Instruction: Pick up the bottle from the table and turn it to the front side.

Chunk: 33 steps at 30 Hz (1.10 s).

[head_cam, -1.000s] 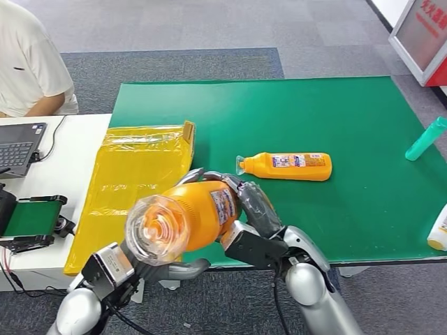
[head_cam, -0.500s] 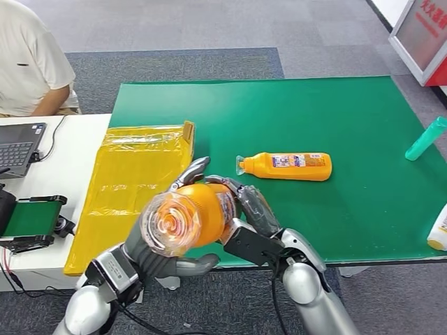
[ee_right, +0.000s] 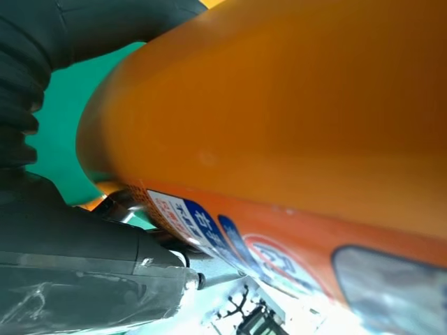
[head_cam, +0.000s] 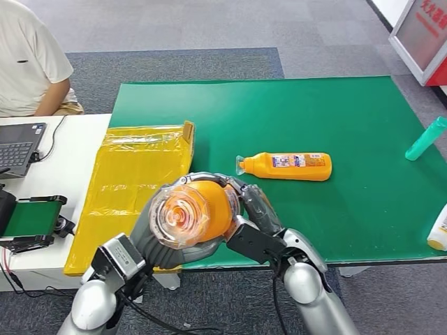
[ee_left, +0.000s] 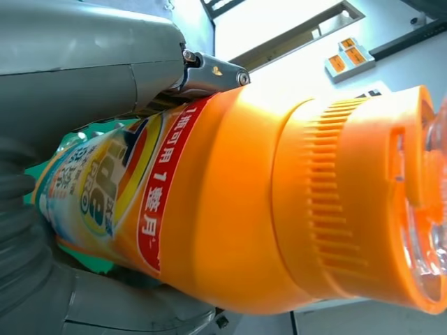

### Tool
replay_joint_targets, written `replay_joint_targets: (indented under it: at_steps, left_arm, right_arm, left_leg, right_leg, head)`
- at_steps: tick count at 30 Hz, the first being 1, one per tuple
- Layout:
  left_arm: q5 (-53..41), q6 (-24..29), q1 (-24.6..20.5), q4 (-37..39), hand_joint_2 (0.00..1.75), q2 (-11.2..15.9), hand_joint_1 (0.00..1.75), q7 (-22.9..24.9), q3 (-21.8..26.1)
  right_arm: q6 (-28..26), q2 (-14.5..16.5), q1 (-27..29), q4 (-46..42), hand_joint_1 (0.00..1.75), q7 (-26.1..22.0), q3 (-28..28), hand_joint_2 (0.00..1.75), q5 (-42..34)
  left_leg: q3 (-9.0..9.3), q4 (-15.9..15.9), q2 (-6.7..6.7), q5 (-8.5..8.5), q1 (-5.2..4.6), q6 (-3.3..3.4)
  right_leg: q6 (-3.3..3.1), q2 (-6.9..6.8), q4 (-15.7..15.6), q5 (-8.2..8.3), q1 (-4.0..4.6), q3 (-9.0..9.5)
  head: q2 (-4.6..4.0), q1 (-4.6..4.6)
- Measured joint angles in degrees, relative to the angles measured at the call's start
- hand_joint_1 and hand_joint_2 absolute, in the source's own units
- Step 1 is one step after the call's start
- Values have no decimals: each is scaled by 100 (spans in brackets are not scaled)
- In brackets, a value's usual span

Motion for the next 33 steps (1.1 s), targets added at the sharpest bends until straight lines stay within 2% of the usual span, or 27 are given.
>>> replay_joint_targets:
  at_steps: [1, 2, 5, 6, 14, 21, 25, 27, 30, 33]
  left_arm:
    - [0, 0, 0, 1, 175, 0, 175, 0, 1]
    - [17, -3, 2, 8, 175, -10, 175, -1, 3]
    - [-34, 29, 8, 28, 175, -80, 175, -30, 13]
    - [-102, 63, 9, 28, 175, -109, 175, -47, 16]
    - [-414, 509, 169, 12, 175, -357, 175, -98, 292]
    - [-745, 867, 369, -68, 175, -488, 175, -72, 902]
    - [-888, 983, 458, -137, 175, -567, 175, -13, 1444]
    - [-1194, 1082, 501, -183, 175, -608, 175, -53, 1765]
    - [-2131, 1333, 521, -243, 175, -656, 175, -99, 2178]
    - [-2777, 1350, 517, -257, 175, -697, 175, 53, 2478]
  right_arm:
    - [0, 0, 1, -1, 175, 0, -1, 175, -1]
    - [-12, 0, 23, -42, 161, 7, -20, 175, -49]
    - [-54, 6, 104, -240, 30, 70, -114, 175, -227]
    - [-61, 13, 108, -286, 0, 113, -142, 175, -246]
    - [-91, 69, 186, -561, 0, 317, -424, 175, -287]
    - [-152, 80, 322, -942, 0, 323, -721, 175, -291]
    - [-113, 83, 475, -1309, 0, 321, -860, 175, -312]
    - [-66, 83, 559, -1524, 0, 316, -931, 175, -346]
    - [-7, 83, 684, -1829, 0, 307, -1024, 175, -383]
    - [48, 83, 776, -2089, 0, 264, -1082, 175, -429]
  left_leg:
    - [0, 0, 0, 0, 0, 0]
    - [-1, 0, 0, 0, 0, 0]
    - [-3, 0, 0, -1, 0, 1]
    - [-3, 0, 0, -1, 0, 1]
    - [-3, 0, 0, 0, 0, 1]
    - [-3, 0, 0, 0, 0, 1]
    - [-3, 0, 0, 0, 0, 0]
    - [-3, 0, 0, 0, 0, 0]
    - [-3, 0, 0, 0, 0, 0]
    - [-3, 0, 0, 0, 0, 0]
  right_leg:
    - [0, 0, 0, 0, 0, 0]
    - [0, 0, 0, 0, 0, 0]
    - [1, -1, 0, 0, -1, 1]
    - [1, -1, 0, 0, -1, 1]
    - [1, -1, 0, 0, -1, 1]
    - [1, -1, 0, 0, 0, 0]
    - [1, 0, 0, 0, -1, 0]
    - [1, -1, 0, 0, 0, 0]
    - [1, -1, 0, -1, 0, 0]
    - [1, 0, 0, -1, 0, -1]
  head:
    - [0, 0]
    - [0, 0]
    - [0, -1]
    - [0, -1]
    - [0, -1]
    - [-1, 0]
    - [0, 0]
    - [-1, 0]
    - [-1, -1]
    - [-1, -1]
